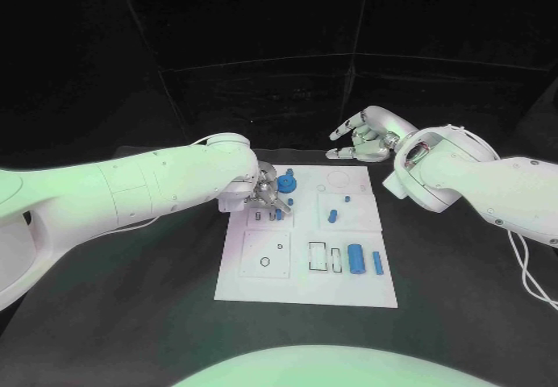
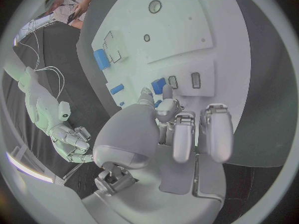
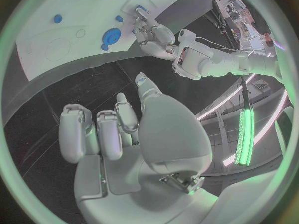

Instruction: Assemble the parts on the task board

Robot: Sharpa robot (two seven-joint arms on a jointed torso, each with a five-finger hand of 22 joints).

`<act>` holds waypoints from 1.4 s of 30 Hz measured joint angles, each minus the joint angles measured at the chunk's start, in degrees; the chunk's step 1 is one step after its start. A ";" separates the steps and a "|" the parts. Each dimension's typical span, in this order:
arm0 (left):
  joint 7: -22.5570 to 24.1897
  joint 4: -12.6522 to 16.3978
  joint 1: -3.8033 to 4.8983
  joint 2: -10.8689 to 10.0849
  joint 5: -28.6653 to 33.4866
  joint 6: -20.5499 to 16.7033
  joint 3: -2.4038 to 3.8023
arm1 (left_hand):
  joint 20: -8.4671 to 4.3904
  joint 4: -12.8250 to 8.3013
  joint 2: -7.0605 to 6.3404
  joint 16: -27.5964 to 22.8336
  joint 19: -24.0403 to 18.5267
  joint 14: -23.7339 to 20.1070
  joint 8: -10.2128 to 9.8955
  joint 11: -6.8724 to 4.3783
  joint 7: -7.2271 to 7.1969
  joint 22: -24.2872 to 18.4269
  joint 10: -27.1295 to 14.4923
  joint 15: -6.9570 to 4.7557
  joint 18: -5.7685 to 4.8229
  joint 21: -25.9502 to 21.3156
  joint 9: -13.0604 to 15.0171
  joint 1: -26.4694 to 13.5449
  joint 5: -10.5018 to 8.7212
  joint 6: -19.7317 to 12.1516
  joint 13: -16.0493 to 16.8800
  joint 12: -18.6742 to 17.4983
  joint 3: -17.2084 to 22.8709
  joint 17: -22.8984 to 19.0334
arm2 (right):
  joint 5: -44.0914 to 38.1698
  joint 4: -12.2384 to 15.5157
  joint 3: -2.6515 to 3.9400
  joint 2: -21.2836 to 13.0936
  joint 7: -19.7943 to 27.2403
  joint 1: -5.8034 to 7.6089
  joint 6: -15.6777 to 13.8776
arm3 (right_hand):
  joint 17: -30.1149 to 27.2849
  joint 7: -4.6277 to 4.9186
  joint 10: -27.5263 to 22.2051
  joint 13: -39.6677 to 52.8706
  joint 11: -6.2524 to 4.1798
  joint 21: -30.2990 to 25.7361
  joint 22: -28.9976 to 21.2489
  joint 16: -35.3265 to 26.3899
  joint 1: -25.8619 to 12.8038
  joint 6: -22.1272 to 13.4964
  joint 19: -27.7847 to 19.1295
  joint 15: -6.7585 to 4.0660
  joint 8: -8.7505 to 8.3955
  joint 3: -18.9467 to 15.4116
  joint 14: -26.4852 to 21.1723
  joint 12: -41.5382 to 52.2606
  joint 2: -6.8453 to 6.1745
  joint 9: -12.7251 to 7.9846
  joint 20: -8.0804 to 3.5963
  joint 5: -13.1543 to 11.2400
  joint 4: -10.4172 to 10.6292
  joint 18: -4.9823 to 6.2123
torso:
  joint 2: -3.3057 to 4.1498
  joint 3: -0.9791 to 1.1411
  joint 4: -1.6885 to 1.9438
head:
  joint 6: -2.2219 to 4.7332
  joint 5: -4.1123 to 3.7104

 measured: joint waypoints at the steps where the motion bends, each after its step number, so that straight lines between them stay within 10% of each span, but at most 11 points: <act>1: 0.00 -0.03 0.00 0.02 0.00 0.08 0.00 | 0.00 -0.12 0.00 0.00 0.00 0.00 0.19 0.00 0.00 0.00 0.00 0.00 0.00 0.00 0.08 0.00 0.00 0.00 0.00 0.00 0.12 0.00 | 0.00 0.00 0.00 0.01 0.00 0.00 0.01 | 0.00 0.00 0.00 0.00 0.00 0.00 0.00 0.00 0.00 0.00 0.00 0.00 0.00 0.00 0.00 0.00 0.00 0.00 0.00 0.00 0.00 0.00 | 0.00 0.00 0.00 | -0.04 -0.01; 26: -0.03 -0.55 -0.07 0.45 -0.01 1.47 0.01 | 0.00 -1.38 0.20 0.00 0.00 0.00 0.41 0.01 -0.20 -0.01 -0.01 0.00 0.00 0.00 1.00 1.65 0.03 -0.20 0.11 0.00 1.38 0.00 | -0.01 -0.11 0.00 0.28 0.03 0.00 0.32 | 0.04 -0.21 0.00 0.00 0.00 0.00 0.00 0.00 0.00 0.21 0.00 0.01 0.23 -0.18 0.00 0.00 0.00 0.00 0.00 0.00 0.18 0.00 | 0.02 -0.04 0.07 | -0.60 0.07; 42: 0.07 -0.31 -0.08 -0.15 0.54 1.36 0.20 | -0.63 -5.30 1.70 0.00 0.23 0.00 -0.79 -0.80 -0.96 -1.42 -0.65 -0.83 -0.01 -1.64 1.54 11.37 3.79 -1.89 -1.62 -2.26 8.91 0.00 | -0.02 -0.36 0.00 0.32 0.07 0.00 0.50 | 0.03 -0.21 0.00 0.11 0.00 0.00 0.00 0.00 0.00 0.21 0.00 0.01 0.23 -0.17 -0.01 0.00 0.00 0.00 0.00 0.00 0.49 0.00 | 0.01 -0.04 0.07 | -0.62 0.13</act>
